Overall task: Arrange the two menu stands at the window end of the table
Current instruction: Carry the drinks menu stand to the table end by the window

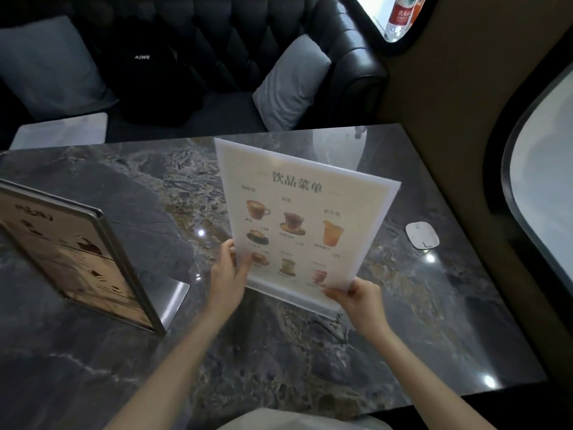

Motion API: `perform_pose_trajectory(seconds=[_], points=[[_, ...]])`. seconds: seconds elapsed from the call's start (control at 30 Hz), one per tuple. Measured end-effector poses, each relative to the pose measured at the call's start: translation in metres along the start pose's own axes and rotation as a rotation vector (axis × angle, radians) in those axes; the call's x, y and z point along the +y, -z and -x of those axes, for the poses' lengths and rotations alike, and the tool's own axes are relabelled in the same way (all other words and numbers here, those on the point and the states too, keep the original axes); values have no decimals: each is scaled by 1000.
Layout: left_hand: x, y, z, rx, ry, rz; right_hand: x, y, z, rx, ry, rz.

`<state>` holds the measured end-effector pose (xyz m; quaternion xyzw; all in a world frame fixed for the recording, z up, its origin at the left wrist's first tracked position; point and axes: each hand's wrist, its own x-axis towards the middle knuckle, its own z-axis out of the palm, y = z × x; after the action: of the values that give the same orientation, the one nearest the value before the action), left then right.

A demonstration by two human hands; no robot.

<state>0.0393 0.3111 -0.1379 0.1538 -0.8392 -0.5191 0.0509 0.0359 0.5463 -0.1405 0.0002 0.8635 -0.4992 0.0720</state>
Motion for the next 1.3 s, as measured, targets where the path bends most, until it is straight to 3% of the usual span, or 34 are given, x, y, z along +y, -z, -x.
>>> perform_pose_trajectory(seconds=[0.17, 0.33, 0.9, 1.2, 1.3], points=[[26, -14, -10, -54, 72, 156, 10, 1, 8, 1, -3, -58], [58, -47, -29, -197, 91, 261, 22, 14, 11, 125, 33, -76], [161, -236, -67, -678, -1, 40, 104, 153, 24, 587, -155, -59], [211, -309, -64, -821, -107, 0, 118, 193, 25, 824, -234, -35], [218, -324, -62, -835, -135, -19, 126, 198, 23, 830, -295, -49]])
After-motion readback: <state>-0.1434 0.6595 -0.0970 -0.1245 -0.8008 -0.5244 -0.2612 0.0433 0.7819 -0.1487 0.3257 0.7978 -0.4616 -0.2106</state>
